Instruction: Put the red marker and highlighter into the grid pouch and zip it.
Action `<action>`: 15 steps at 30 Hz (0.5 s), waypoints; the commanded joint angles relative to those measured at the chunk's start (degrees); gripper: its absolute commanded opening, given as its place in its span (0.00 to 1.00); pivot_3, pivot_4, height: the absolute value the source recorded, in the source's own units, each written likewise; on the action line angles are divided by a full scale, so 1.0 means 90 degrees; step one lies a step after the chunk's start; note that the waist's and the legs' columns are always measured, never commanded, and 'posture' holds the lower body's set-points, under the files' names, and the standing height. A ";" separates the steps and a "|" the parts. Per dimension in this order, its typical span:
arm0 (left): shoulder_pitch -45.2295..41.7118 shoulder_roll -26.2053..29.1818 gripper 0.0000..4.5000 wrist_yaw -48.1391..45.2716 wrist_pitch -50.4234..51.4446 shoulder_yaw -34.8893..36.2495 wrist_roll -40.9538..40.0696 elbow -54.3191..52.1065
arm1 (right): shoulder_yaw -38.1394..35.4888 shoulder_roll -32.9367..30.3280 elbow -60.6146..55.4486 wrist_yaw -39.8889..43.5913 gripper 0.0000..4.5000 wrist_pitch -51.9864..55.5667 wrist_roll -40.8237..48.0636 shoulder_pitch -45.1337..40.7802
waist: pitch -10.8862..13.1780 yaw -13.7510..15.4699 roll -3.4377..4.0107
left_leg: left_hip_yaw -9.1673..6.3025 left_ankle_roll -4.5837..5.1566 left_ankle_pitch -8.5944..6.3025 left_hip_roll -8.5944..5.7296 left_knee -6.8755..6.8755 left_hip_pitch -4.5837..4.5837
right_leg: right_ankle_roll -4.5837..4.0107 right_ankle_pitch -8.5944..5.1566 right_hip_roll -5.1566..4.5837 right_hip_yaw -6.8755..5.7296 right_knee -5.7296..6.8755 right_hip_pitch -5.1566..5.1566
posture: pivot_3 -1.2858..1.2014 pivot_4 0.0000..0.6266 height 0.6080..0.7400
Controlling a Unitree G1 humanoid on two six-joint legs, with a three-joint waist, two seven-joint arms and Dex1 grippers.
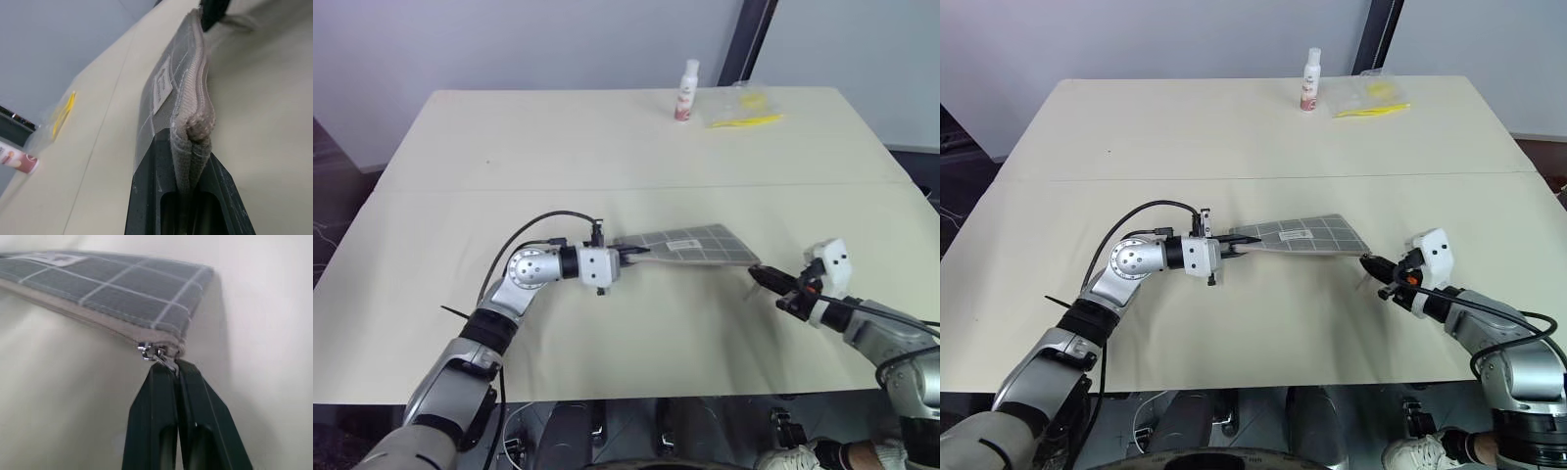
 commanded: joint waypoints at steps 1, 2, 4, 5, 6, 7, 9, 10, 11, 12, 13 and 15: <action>-0.0038 0.0164 0.15 -0.0341 0.0475 0.0455 -0.0755 0.0146 | -0.0477 0.0051 -0.0494 0.0092 0.21 -0.0087 0.0369 0.0179 | 0.0000 -0.0031 0.0000 | 0.0000 0.0001 0.0000 0.0002 0.0000 0.0001 | 0.0000 0.0000 0.0002 0.0000 0.0001 0.0000 | 0.52 0.24 1.00; -0.0044 0.0181 0.22 -0.0335 0.0464 0.0495 -0.0777 0.0173 | -0.0424 0.0029 -0.0647 0.0123 0.33 -0.0152 0.0313 0.0264 | 0.0000 -0.0041 0.0001 | 0.0000 0.0001 0.0001 0.0004 0.0000 -0.0001 | 0.0001 0.0000 0.0003 0.0000 0.0002 -0.0002 | 0.52 0.24 1.00; -0.0072 0.0224 0.45 -0.0246 0.0435 0.0608 -0.0756 0.0259 | -0.0326 -0.0204 -0.0908 0.0376 0.57 -0.0308 0.0099 0.0572 | 0.0000 -0.0034 0.0002 | 0.0001 0.0002 0.0001 0.0005 0.0000 0.0001 | 0.0002 0.0001 0.0003 0.0000 0.0003 -0.0001 | 0.52 0.24 1.00; -0.0081 0.0258 0.55 -0.0194 0.0415 0.0670 -0.0724 0.0310 | -0.0294 -0.0383 -0.1022 0.0561 0.67 -0.0422 -0.0059 0.0784 | 0.0000 -0.0026 0.0003 | 0.0002 0.0001 0.0001 0.0005 0.0001 0.0000 | 0.0002 0.0001 0.0002 0.0000 0.0002 -0.0001 | 0.52 0.24 1.00; -0.0069 0.0299 0.65 -0.0186 0.0446 0.0746 -0.0756 0.0338 | -0.0405 -0.0522 -0.1200 0.0791 0.79 -0.0362 0.0045 0.1023 | 0.0000 0.0005 0.0003 | 0.0003 0.0001 0.0001 0.0005 0.0001 0.0001 | 0.0002 0.0001 0.0001 0.0000 0.0000 0.0001 | 0.52 0.24 1.00; -0.0040 0.0333 0.76 -0.0197 0.0513 0.0829 -0.0829 0.0334 | -0.0565 -0.0610 -0.1372 0.0979 0.90 -0.0249 0.0273 0.1210 | 0.0002 0.0045 0.0001 | 0.0003 0.0001 0.0000 0.0003 0.0003 -0.0002 | 0.0002 0.0000 -0.0002 0.0000 -0.0001 0.0001 | 0.52 0.24 1.00; 0.0056 0.0410 0.86 -0.0306 0.0801 0.1060 -0.1136 0.0273 | -0.0911 -0.0700 -0.1542 0.1144 0.99 -0.0308 0.0485 0.1387 | 0.0009 0.0091 -0.0012 | 0.0005 0.0003 -0.0001 0.0003 0.0003 -0.0003 | 0.0001 0.0000 -0.0002 0.0000 -0.0008 0.0002 | 0.52 0.24 1.00; 0.0140 0.0480 0.86 -0.0369 0.0932 0.1180 -0.1282 0.0227 | -0.1059 -0.0744 -0.1593 0.1237 0.99 -0.0329 0.0551 0.1479 | 0.0009 0.0088 -0.0012 | 0.0005 0.0003 -0.0001 0.0003 0.0003 -0.0003 | -0.0002 -0.0002 -0.0003 0.0000 -0.0009 0.0001 | 0.52 0.24 1.00; 0.0220 0.0545 0.86 -0.0409 0.1073 0.1287 -0.1395 0.0184 | -0.1171 -0.0768 -0.1618 0.1304 0.99 -0.0378 0.0551 0.1550 | 0.0009 0.0088 -0.0012 | 0.0006 0.0000 -0.0003 0.0003 0.0003 -0.0001 | -0.0007 -0.0004 -0.0005 0.0001 -0.0010 0.0002 | 0.52 0.24 1.00; 0.0315 0.0615 0.86 -0.0414 0.1210 0.1397 -0.1483 0.0125 | -0.1279 -0.0786 -0.1619 0.1356 0.99 -0.0422 0.0524 0.1620 | 0.0009 0.0087 -0.0012 | 0.0007 -0.0006 -0.0007 0.0003 0.0003 0.0000 | -0.0009 -0.0005 -0.0008 0.0001 -0.0011 0.0002 | 0.52 0.24 1.00; 0.0438 0.0720 0.86 -0.0458 0.1506 0.1539 -0.1638 0.0051 | -0.1408 -0.0793 -0.1631 0.1426 0.99 -0.0431 0.0557 0.1696 | 0.0009 0.0087 -0.0012 | 0.0006 -0.0009 -0.0008 0.0004 0.0003 0.0003 | -0.0010 -0.0005 -0.0009 0.0001 -0.0011 0.0003 | 0.52 0.24 1.00; 0.0668 0.0912 0.86 -0.0434 0.2031 0.1781 -0.1841 -0.0094 | -0.1584 -0.0748 -0.1612 0.1481 0.99 -0.0510 0.0521 0.1829 | 0.0009 0.0088 -0.0012 | 0.0006 -0.0012 -0.0010 0.0006 0.0003 0.0004 | -0.0012 -0.0006 -0.0009 0.0001 -0.0011 0.0002 | 0.52 0.24 1.00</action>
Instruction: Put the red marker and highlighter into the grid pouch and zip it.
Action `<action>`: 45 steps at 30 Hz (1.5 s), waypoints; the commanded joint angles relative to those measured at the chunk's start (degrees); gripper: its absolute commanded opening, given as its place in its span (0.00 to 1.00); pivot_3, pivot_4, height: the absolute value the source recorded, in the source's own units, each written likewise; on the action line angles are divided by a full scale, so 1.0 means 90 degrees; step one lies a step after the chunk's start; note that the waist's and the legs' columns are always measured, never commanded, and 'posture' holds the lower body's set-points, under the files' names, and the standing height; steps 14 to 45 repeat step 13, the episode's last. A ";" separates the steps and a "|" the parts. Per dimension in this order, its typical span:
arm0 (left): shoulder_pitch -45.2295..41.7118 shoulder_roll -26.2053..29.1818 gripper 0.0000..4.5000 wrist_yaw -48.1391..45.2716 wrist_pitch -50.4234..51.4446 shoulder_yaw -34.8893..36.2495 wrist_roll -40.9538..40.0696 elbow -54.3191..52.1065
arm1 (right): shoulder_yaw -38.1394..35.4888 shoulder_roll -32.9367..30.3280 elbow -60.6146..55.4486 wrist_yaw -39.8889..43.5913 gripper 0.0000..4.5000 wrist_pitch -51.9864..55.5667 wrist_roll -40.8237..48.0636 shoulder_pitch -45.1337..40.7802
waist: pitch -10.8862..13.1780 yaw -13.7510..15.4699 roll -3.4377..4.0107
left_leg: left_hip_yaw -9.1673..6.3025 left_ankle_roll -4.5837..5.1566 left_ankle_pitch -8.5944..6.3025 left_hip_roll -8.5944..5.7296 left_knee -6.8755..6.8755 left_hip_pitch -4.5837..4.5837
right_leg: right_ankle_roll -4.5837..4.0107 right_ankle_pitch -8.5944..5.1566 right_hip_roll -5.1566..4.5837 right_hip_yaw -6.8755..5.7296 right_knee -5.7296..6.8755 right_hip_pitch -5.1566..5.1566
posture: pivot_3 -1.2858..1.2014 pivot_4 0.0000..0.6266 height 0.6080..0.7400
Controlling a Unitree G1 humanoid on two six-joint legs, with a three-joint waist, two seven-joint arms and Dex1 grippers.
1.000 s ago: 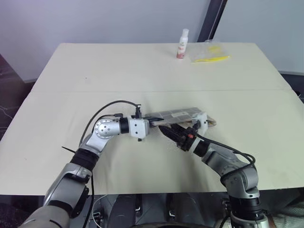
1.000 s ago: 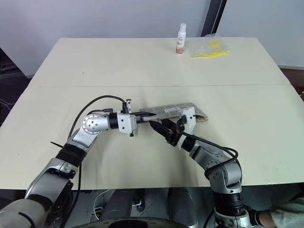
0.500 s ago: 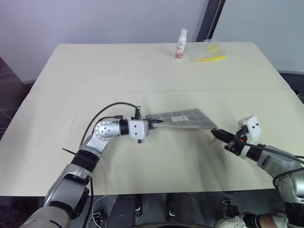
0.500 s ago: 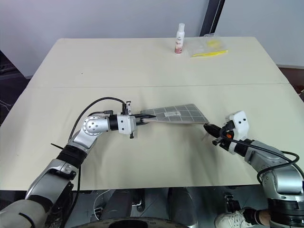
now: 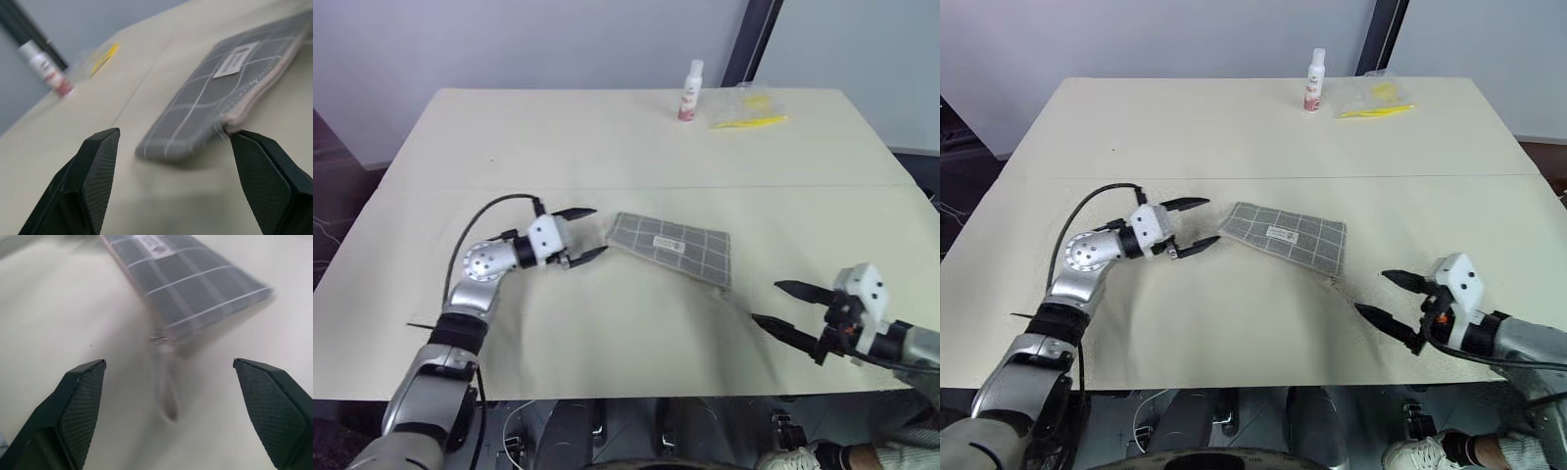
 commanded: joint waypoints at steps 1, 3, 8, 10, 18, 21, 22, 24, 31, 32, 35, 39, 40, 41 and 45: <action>0.0281 0.0319 0.86 -0.0006 0.0745 0.0521 -0.0460 -0.0399 | -0.0419 0.0006 -0.0145 0.0183 0.99 -0.0245 0.0080 0.0229 | 0.0000 0.0000 0.0000 | -0.0001 0.0000 0.0000 0.0001 -0.0001 0.0000 | -0.0001 -0.0001 -0.0001 0.0000 0.0000 -0.0001 | 0.52 0.24 1.00; 0.0502 0.0482 0.86 0.0149 0.0714 0.0690 -0.0373 -0.0519 | -0.0441 0.0072 -0.0025 0.0229 0.99 -0.0455 -0.0125 0.0442 | 0.0000 0.0001 0.0001 | -0.0001 -0.0001 0.0000 0.0002 -0.0003 -0.0002 | -0.0002 -0.0001 -0.0002 0.0000 -0.0002 -0.0005 | 0.52 0.24 1.00; 0.0831 0.0662 0.86 0.0252 0.0862 0.1028 -0.0433 -0.0618 | -0.0339 0.0246 0.0041 0.0181 0.99 -0.0794 -0.0333 0.0622 | -0.0001 0.0014 0.0003 | 0.0004 -0.0003 -0.0002 0.0001 -0.0018 -0.0001 | -0.0012 0.0004 -0.0012 -0.0001 -0.0036 -0.0022 | 0.52 0.24 1.00; 0.0889 0.0652 0.86 0.0278 0.0876 0.1090 -0.0425 -0.0629 | -0.0268 0.0250 0.0032 0.0191 0.99 -0.0849 -0.0378 0.0590 | -0.0002 0.0011 0.0004 | 0.0019 -0.0002 -0.0001 0.0001 -0.0064 0.0005 | -0.0018 0.0044 -0.0016 -0.0004 -0.0097 -0.0019 | 0.52 0.24 1.00; 0.0947 0.0623 0.86 0.0300 0.0838 0.1098 -0.0376 -0.0647 | -0.0149 0.0229 0.0136 0.0160 0.99 -0.0901 -0.0453 0.0454 | -0.0002 0.0004 0.0004 | 0.0036 -0.0002 -0.0001 0.0002 -0.0066 0.0006 | -0.0012 0.0054 -0.0022 -0.0005 -0.0104 -0.0027 | 0.52 0.24 1.00; 0.0947 0.0623 0.86 0.0300 0.0838 0.1098 -0.0376 -0.0647 | -0.0149 0.0229 0.0136 0.0160 0.99 -0.0901 -0.0453 0.0454 | -0.0002 0.0004 0.0004 | 0.0036 -0.0002 -0.0001 0.0002 -0.0066 0.0006 | -0.0012 0.0054 -0.0022 -0.0005 -0.0104 -0.0027 | 0.52 0.24 1.00; 0.0947 0.0623 0.86 0.0300 0.0838 0.1098 -0.0376 -0.0647 | -0.0149 0.0229 0.0136 0.0160 0.99 -0.0901 -0.0453 0.0454 | -0.0002 0.0004 0.0004 | 0.0036 -0.0002 -0.0001 0.0002 -0.0066 0.0006 | -0.0012 0.0054 -0.0022 -0.0005 -0.0104 -0.0027 | 0.52 0.24 1.00; 0.0947 0.0623 0.86 0.0300 0.0838 0.1098 -0.0376 -0.0647 | -0.0149 0.0229 0.0136 0.0160 0.99 -0.0901 -0.0453 0.0454 | -0.0002 0.0004 0.0004 | 0.0036 -0.0002 -0.0001 0.0002 -0.0066 0.0006 | -0.0012 0.0054 -0.0022 -0.0005 -0.0104 -0.0027 | 0.52 0.24 1.00; 0.0947 0.0623 0.86 0.0300 0.0838 0.1098 -0.0376 -0.0647 | -0.0149 0.0229 0.0136 0.0160 0.99 -0.0901 -0.0453 0.0454 | -0.0002 0.0004 0.0004 | 0.0036 -0.0002 -0.0001 0.0002 -0.0066 0.0006 | -0.0012 0.0054 -0.0022 -0.0005 -0.0104 -0.0027 | 0.52 0.24 1.00; 0.0947 0.0623 0.86 0.0300 0.0838 0.1098 -0.0376 -0.0647 | -0.0149 0.0229 0.0136 0.0160 0.99 -0.0901 -0.0453 0.0454 | -0.0002 0.0004 0.0004 | 0.0036 -0.0002 -0.0001 0.0002 -0.0066 0.0006 | -0.0012 0.0054 -0.0022 -0.0005 -0.0104 -0.0027 | 0.52 0.24 1.00; 0.0947 0.0623 0.86 0.0300 0.0838 0.1098 -0.0376 -0.0647 | -0.0149 0.0229 0.0136 0.0160 0.99 -0.0901 -0.0453 0.0454 | -0.0002 0.0004 0.0004 | 0.0036 -0.0002 -0.0001 0.0002 -0.0066 0.0006 | -0.0012 0.0054 -0.0022 -0.0005 -0.0104 -0.0027 | 0.52 0.24 1.00; 0.0947 0.0623 0.86 0.0300 0.0838 0.1098 -0.0376 -0.0647 | -0.0149 0.0229 0.0136 0.0160 0.99 -0.0901 -0.0453 0.0454 | -0.0002 0.0004 0.0004 | 0.0036 -0.0002 -0.0001 0.0002 -0.0066 0.0006 | -0.0012 0.0054 -0.0022 -0.0005 -0.0104 -0.0027 | 0.52 0.24 1.00; 0.0947 0.0623 0.86 0.0300 0.0838 0.1098 -0.0376 -0.0647 | -0.0149 0.0229 0.0136 0.0160 0.99 -0.0901 -0.0453 0.0454 | -0.0002 0.0004 0.0004 | 0.0036 -0.0002 -0.0001 0.0002 -0.0066 0.0006 | -0.0012 0.0054 -0.0022 -0.0005 -0.0104 -0.0027 | 0.52 0.24 1.00; 0.0947 0.0623 0.86 0.0300 0.0838 0.1098 -0.0376 -0.0647 | -0.0149 0.0229 0.0136 0.0160 0.99 -0.0901 -0.0453 0.0454 | -0.0002 0.0004 0.0004 | 0.0036 -0.0002 -0.0001 0.0002 -0.0066 0.0006 | -0.0012 0.0054 -0.0022 -0.0005 -0.0104 -0.0027 | 0.52 0.24 1.00; 0.0947 0.0623 0.86 0.0300 0.0838 0.1098 -0.0376 -0.0647 | -0.0149 0.0229 0.0136 0.0160 0.99 -0.0901 -0.0453 0.0454 | -0.0002 0.0004 0.0004 | 0.0036 -0.0002 -0.0001 0.0002 -0.0066 0.0006 | -0.0012 0.0054 -0.0022 -0.0005 -0.0104 -0.0027 | 0.52 0.24 1.00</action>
